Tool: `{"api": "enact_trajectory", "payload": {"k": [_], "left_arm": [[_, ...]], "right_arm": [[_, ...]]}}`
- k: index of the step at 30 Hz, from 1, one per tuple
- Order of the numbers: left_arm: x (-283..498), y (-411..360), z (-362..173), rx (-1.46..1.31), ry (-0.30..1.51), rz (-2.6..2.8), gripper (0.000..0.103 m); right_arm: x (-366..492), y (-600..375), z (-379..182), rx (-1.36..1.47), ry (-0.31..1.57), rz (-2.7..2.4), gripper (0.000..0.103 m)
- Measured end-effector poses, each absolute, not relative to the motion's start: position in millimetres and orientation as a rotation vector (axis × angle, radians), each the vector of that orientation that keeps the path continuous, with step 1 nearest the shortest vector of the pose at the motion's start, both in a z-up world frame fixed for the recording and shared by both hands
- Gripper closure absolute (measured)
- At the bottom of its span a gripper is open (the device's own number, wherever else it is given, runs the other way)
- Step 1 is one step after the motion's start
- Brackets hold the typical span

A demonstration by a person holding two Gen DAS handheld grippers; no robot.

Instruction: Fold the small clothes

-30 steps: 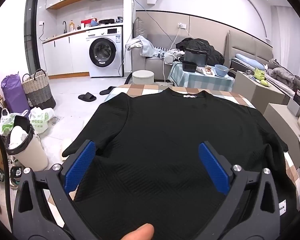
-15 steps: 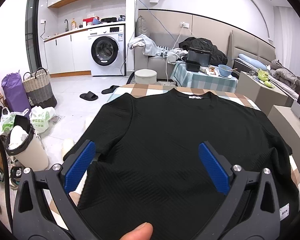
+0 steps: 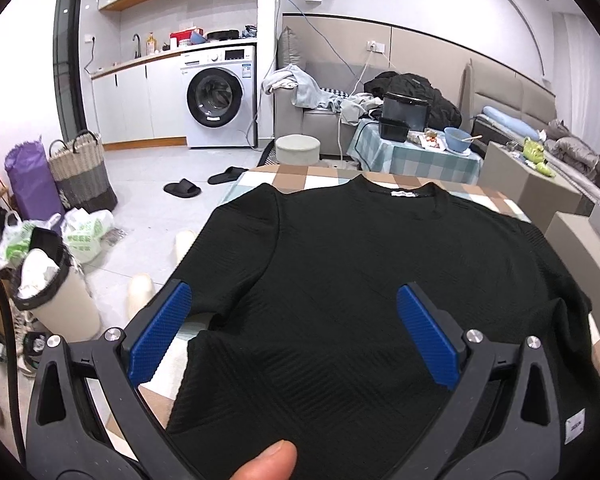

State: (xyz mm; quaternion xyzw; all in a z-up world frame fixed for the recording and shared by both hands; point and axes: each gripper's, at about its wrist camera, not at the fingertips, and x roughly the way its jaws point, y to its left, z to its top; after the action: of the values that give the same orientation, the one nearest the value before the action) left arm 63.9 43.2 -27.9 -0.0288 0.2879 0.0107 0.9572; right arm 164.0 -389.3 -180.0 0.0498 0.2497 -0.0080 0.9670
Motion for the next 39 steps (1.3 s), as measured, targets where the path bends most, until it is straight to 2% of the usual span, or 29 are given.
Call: {"api": "enact_trajectory", "payload": {"k": [6,14,30,39], "left_arm": [[75,46,-30,-0.066,0.6,0.03,0.0],[88,50,-28,-0.073,0.614,0.069,0.0],[104,37,-30,-0.039,0.625,0.066,0.0],[117,39,-38,-0.01,0.642,0.089,0.0]], "right_arm": [[172,-402,-192,0.205,0.599,0.014,0.0],[178,-425,-199,0.346,0.606,-0.007,0.0],[191,-457,-210,0.461,0.649,-0.026,0.0],[195,-451,-206,0.419,0.654,-0.038,0.0]]}}
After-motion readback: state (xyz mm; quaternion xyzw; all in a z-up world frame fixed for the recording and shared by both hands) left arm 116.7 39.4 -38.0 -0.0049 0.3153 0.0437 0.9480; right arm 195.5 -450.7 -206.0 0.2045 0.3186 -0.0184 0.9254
